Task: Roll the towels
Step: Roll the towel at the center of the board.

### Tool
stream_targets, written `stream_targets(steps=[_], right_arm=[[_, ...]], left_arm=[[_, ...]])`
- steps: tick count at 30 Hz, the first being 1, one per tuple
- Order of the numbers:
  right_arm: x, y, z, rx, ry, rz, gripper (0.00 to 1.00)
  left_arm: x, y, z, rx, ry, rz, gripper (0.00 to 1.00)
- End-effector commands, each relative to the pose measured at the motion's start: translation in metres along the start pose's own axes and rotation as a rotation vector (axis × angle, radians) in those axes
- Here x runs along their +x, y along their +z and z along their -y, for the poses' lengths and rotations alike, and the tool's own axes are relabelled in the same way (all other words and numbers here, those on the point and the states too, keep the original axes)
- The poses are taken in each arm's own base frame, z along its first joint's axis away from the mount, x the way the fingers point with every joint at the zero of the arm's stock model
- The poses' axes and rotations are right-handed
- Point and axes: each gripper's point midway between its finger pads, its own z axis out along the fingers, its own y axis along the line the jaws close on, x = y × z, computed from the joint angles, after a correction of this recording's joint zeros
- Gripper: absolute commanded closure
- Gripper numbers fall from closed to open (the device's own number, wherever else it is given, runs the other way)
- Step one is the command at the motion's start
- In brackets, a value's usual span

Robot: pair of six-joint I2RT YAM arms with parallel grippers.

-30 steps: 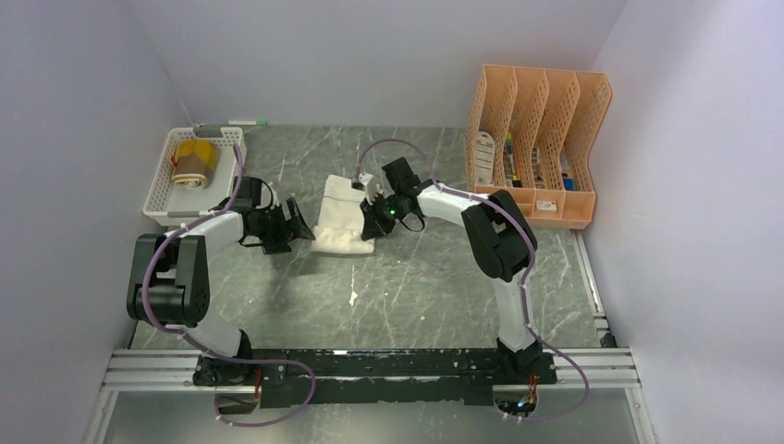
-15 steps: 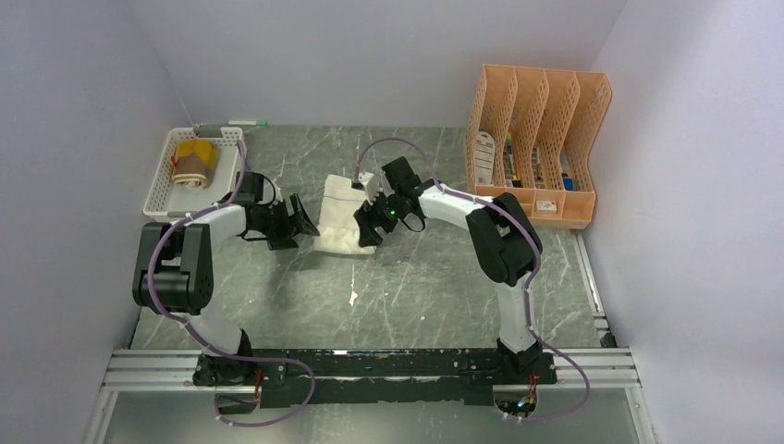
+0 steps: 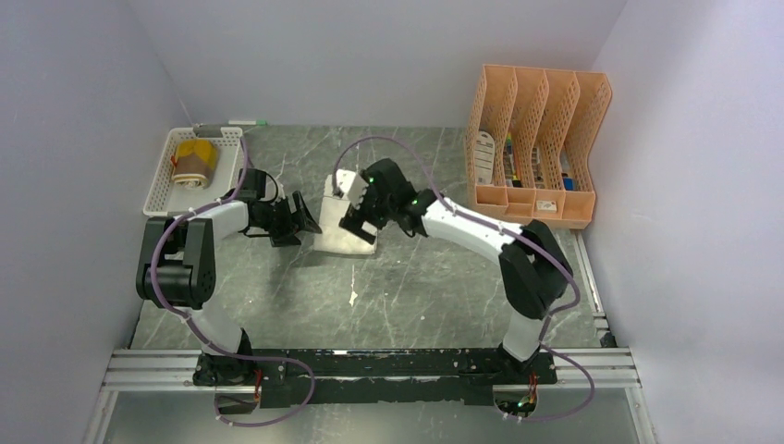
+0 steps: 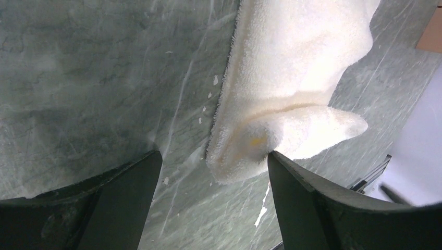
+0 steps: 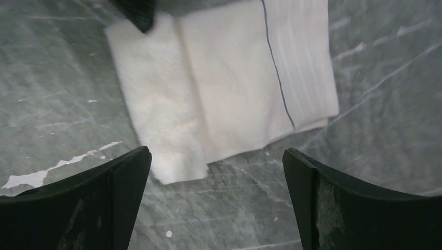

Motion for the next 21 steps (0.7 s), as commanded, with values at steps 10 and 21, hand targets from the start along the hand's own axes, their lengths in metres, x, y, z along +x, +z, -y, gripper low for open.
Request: stream_targets(steps=[10,21], right_arm=[[0.0,0.03,-0.078,-0.023,-0.389,-0.001,0.09],[0.024,0.056,-0.076,0.027,-0.488,-0.029,0.13]], left_arm=[[0.037,0.015,-0.032,-0.1,-0.019,-0.119,0.1],[0.042,0.019,-0.033,-0.091,-0.026,-0.156,0.1]])
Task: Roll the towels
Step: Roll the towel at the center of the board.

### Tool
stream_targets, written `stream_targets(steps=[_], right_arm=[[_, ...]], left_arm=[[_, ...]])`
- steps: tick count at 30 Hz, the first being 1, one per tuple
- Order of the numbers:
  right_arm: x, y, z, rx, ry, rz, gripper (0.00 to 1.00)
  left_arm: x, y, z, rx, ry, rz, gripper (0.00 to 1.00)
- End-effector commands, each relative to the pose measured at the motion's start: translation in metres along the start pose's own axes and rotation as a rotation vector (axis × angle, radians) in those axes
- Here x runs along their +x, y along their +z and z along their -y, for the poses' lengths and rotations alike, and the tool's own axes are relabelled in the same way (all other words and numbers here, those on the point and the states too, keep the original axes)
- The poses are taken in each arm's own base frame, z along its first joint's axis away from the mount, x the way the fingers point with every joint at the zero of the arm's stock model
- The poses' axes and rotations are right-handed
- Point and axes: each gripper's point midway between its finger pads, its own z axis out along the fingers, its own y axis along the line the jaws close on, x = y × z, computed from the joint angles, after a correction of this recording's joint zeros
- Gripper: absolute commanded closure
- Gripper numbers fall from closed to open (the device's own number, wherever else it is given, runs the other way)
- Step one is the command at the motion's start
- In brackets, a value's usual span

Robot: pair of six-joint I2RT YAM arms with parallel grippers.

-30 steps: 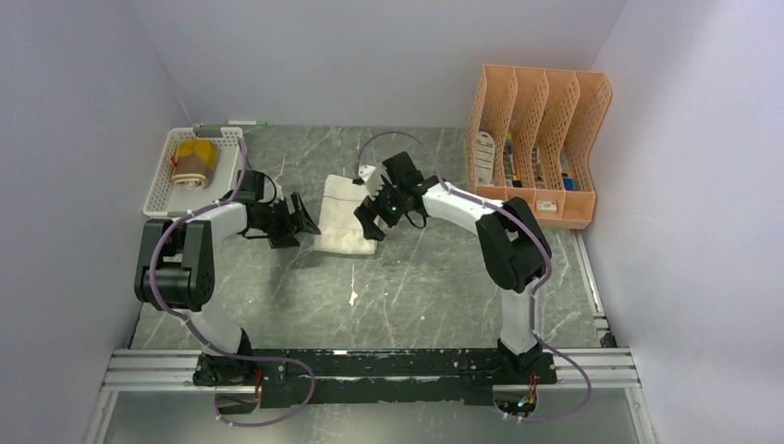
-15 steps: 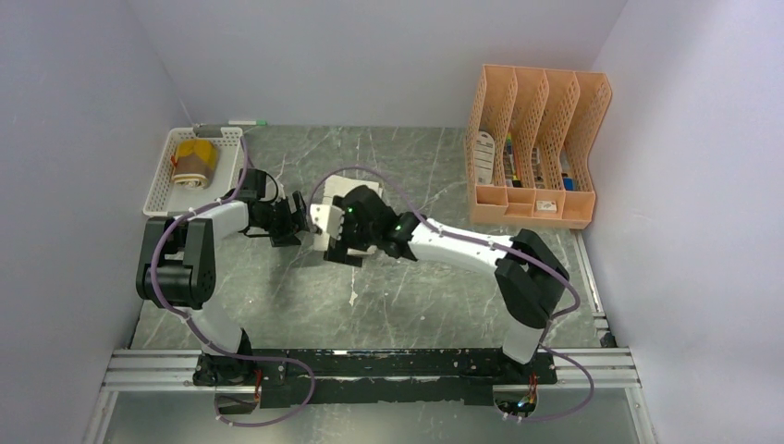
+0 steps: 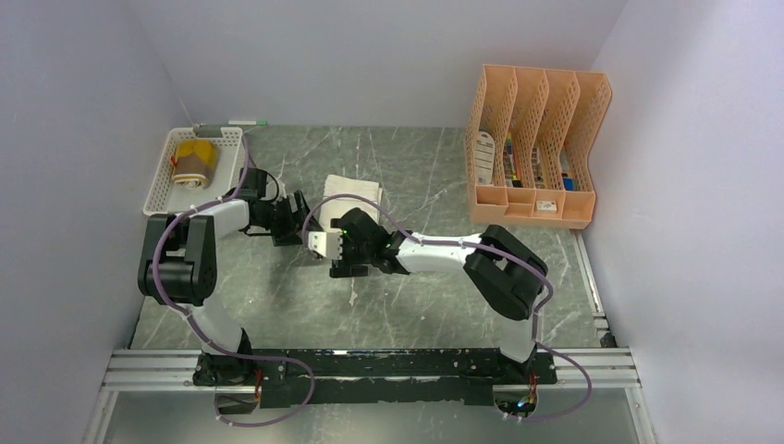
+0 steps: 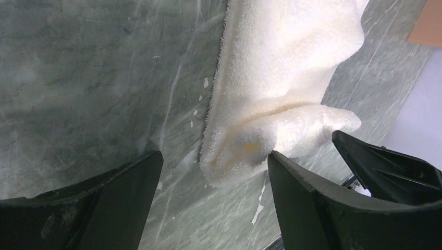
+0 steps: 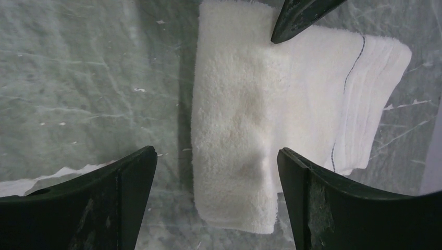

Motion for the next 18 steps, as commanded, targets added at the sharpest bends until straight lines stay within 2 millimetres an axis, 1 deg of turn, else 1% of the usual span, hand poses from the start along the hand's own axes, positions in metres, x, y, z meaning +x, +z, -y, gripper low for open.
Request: stream_targets(steps=[1,5,7,8,10,14,18], right_arm=[[0.001,0.014,0.005,0.045,-0.053,0.006,0.14],[0.004,0.024,-0.003,0.0,-0.03,0.003,0.14],[0.004,0.029,-0.007,-0.044,-0.002,0.001,0.14],[0.008,0.031,-0.013,-0.081,0.017,-0.013,0.14],[0.007,0.033,-0.015,-0.131,0.056,-0.013,0.15],[0.021,0.043,-0.028,-0.215,0.107,-0.062,0.17],[0.035,0.047,-0.032,-0.267,0.171,-0.123,0.21]], left_arm=[[0.041,0.015,-0.038,-0.124,-0.036,-0.135,0.1],[0.043,0.016,-0.039,-0.125,-0.038,-0.143,0.1],[0.044,0.017,-0.039,-0.123,-0.04,-0.146,0.1],[0.044,0.017,-0.039,-0.123,-0.04,-0.147,0.1],[0.043,0.017,-0.039,-0.121,-0.039,-0.148,0.1],[0.044,0.017,-0.038,-0.114,-0.038,-0.152,0.1],[0.044,0.018,-0.036,-0.096,-0.037,-0.165,0.1]])
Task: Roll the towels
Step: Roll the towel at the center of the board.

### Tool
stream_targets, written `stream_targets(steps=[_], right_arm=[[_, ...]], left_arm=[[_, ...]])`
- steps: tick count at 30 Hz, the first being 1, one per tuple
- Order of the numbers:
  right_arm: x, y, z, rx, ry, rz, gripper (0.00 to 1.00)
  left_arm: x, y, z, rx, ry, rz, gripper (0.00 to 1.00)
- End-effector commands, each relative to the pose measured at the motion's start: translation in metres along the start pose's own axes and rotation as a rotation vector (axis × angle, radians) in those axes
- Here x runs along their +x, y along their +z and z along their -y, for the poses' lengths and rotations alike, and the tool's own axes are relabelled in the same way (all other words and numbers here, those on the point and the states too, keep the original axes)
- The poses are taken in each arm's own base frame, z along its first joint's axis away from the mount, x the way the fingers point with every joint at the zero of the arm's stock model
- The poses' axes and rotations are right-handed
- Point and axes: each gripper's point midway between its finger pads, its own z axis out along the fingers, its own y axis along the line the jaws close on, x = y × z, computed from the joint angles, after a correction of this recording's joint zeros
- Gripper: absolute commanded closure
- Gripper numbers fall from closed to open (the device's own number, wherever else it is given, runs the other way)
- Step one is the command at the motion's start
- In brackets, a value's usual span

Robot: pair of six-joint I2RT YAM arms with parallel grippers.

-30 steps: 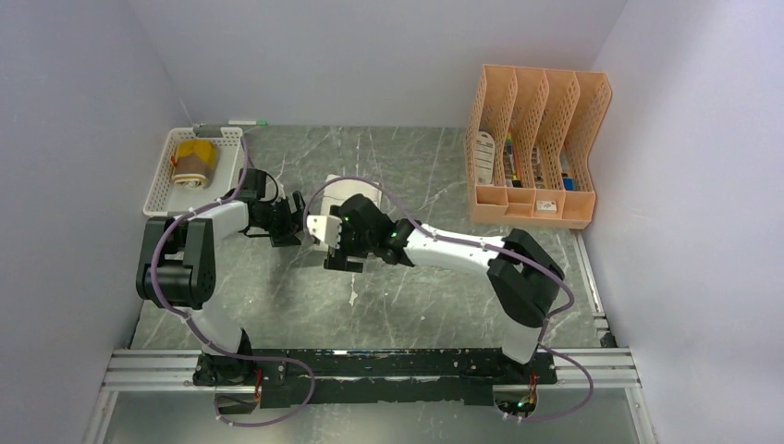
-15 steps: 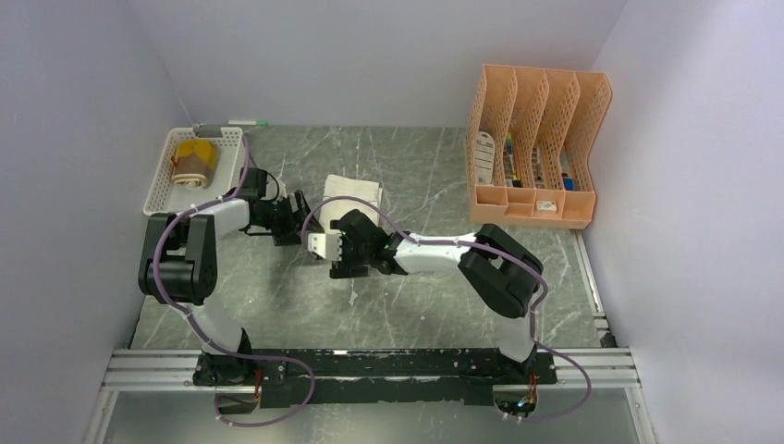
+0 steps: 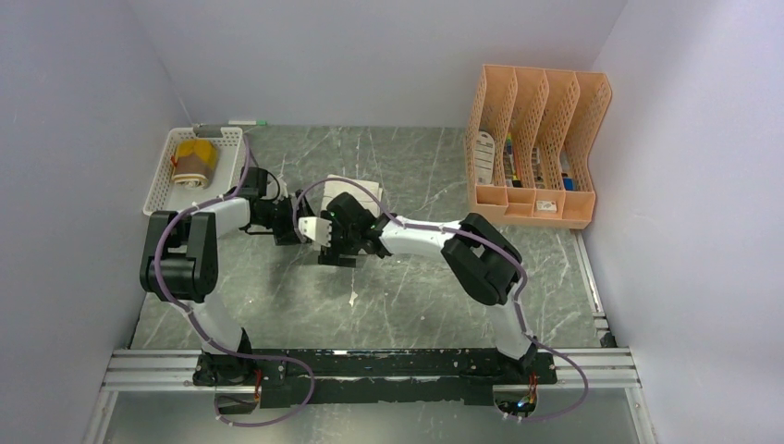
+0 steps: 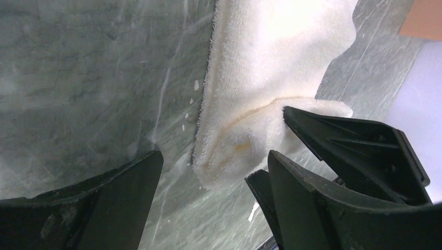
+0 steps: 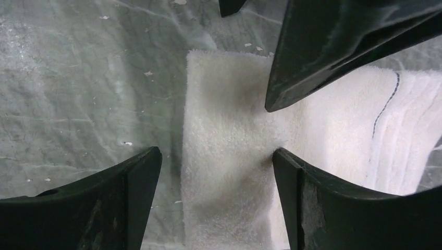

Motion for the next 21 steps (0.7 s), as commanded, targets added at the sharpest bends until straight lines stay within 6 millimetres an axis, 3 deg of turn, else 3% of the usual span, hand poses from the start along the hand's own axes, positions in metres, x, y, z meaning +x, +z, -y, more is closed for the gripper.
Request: stream_targets(steps=[1,9,15,21], right_arm=[[0.047,0.008,-0.033,-0.141,0.104,-0.152,0.21],[0.039,-0.005,-0.003,0.023,0.116,-0.108,0.11],[0.02,-0.01,0.001,-0.011,0.15,-0.017,0.1],[-0.017,-0.046,0.027,0.049,0.217,0.176,0.09]], left_arm=[[0.043,0.015,-0.04,-0.126,-0.043,-0.145,0.1],[0.044,0.018,-0.04,-0.12,-0.046,-0.162,0.1],[0.053,0.021,-0.052,-0.148,-0.028,-0.202,0.1],[0.056,0.023,-0.062,-0.191,-0.034,-0.215,0.11]])
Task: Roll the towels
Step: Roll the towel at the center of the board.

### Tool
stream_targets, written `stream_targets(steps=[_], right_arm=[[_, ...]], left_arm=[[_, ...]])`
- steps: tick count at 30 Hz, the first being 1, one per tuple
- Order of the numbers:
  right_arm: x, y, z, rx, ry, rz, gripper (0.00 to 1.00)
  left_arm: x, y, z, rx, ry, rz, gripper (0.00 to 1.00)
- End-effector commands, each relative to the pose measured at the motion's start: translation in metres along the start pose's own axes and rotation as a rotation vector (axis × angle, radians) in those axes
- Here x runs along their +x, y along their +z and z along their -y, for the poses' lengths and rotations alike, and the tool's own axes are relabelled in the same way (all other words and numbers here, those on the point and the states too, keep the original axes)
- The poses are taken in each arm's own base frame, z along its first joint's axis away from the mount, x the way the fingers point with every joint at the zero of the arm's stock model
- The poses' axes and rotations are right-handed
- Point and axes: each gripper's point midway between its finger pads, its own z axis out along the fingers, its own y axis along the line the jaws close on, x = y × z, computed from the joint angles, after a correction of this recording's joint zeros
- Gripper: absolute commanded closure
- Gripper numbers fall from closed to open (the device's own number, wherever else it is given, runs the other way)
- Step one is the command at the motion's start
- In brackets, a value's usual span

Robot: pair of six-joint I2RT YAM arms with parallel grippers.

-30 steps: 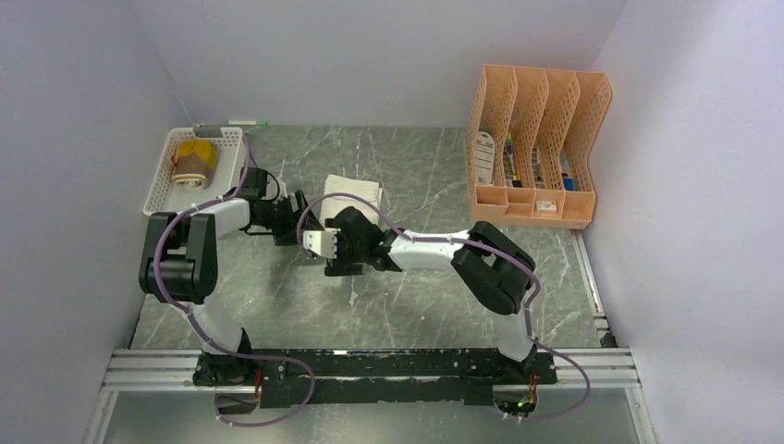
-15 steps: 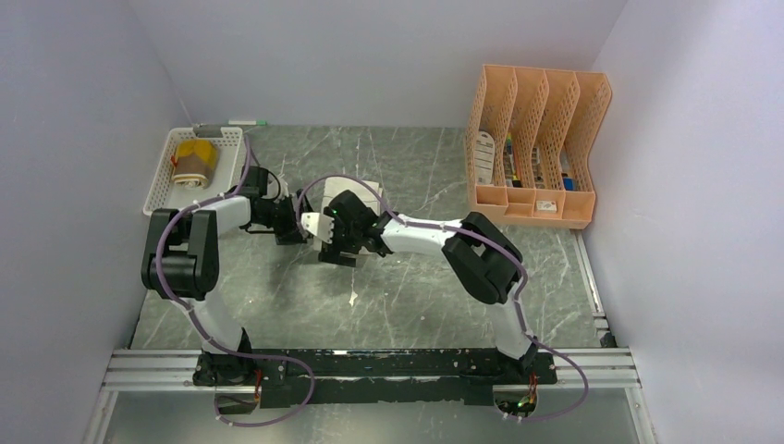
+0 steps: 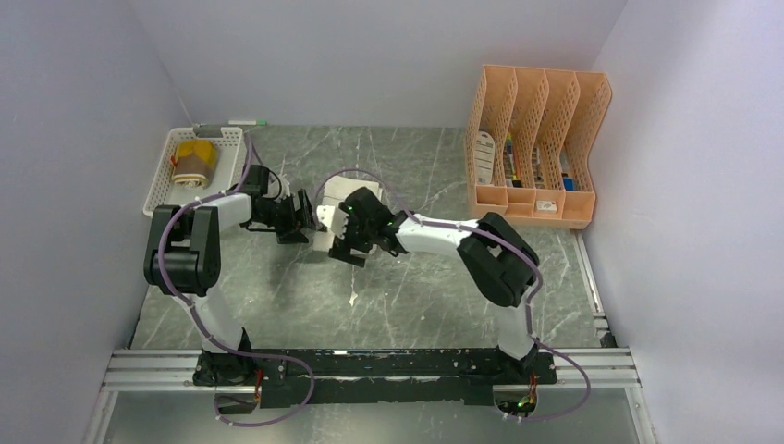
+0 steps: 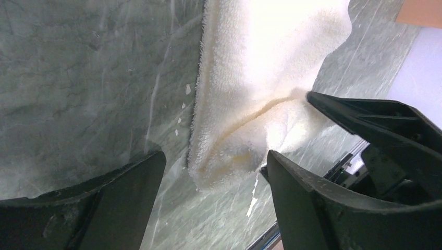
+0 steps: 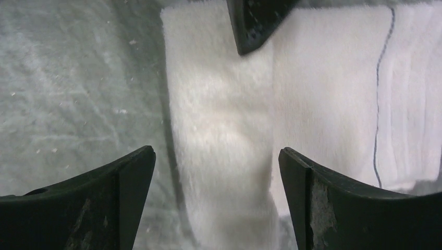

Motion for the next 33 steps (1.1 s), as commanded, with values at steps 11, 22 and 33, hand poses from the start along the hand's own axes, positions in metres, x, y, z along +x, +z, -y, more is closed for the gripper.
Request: stream_targets(steps=[11,22,33], right_arm=[[-0.061,-0.083,0.024,0.014,0.127,0.339,0.12],[-0.043,-0.063,-0.018,-0.104,0.109,0.26,0.3],[-0.032,-0.028,-0.021,-0.152,0.135,0.223,0.42]], left_arm=[[-0.006,-0.013,-0.035,-0.246,0.069,0.012,0.17],[-0.049,-0.062,0.03,-0.063,0.236,0.151,0.36],[-0.016,-0.046,0.073,0.357,0.264,0.039,0.93]])
